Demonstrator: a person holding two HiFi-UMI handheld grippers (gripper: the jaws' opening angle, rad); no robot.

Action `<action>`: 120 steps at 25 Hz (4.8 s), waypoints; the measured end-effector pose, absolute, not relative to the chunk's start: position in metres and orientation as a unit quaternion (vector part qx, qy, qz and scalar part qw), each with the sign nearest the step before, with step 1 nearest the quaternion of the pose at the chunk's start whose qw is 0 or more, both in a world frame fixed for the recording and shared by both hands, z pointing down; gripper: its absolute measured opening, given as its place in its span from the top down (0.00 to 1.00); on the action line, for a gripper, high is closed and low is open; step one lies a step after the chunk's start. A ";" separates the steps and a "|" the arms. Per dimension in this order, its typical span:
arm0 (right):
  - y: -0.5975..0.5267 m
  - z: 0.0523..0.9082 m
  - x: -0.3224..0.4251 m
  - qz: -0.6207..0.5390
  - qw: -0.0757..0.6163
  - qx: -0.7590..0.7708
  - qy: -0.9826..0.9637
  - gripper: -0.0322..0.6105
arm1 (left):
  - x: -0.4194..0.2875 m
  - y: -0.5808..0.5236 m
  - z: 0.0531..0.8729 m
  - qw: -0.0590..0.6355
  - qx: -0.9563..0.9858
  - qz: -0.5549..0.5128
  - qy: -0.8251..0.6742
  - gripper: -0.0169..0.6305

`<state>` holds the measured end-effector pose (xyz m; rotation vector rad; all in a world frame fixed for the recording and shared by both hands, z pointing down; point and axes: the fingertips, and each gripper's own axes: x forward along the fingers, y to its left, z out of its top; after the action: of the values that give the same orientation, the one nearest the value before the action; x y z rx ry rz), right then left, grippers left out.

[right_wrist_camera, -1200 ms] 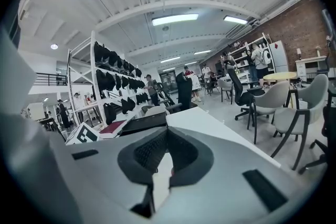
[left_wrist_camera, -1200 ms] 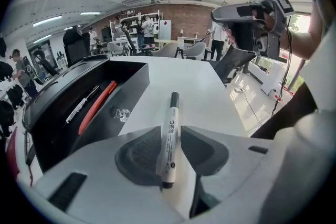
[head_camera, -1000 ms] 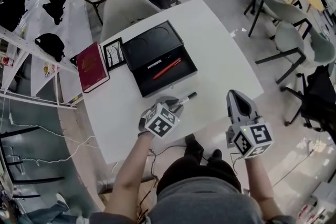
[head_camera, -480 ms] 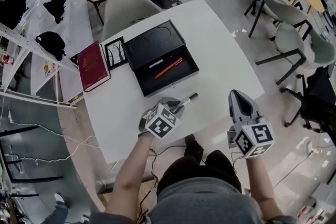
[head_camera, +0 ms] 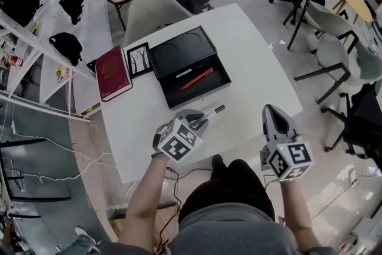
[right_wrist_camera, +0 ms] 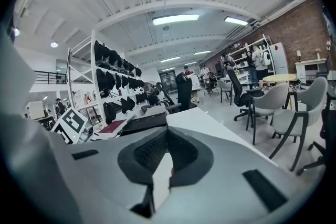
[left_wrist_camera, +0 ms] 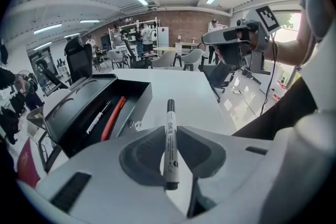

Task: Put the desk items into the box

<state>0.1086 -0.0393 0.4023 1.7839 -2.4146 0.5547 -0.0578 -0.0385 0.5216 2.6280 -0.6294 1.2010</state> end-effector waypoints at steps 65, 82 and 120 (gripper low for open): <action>-0.142 0.415 0.109 0.204 0.059 0.560 -0.801 0.94 | -0.069 -0.156 0.561 0.103 0.843 0.509 -0.140 0.86; -0.151 0.420 0.116 0.213 0.063 0.555 -0.802 0.94 | -0.069 -0.160 0.571 0.118 0.835 0.517 -0.145 0.86; -0.152 0.415 0.096 0.209 0.057 0.507 -0.834 0.94 | -0.079 -0.158 0.501 0.107 0.856 0.419 -0.283 0.85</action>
<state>0.0965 -0.1518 0.4154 1.5387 -2.5301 0.6343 -0.0791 -0.1577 0.5009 2.5202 -0.8337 1.2329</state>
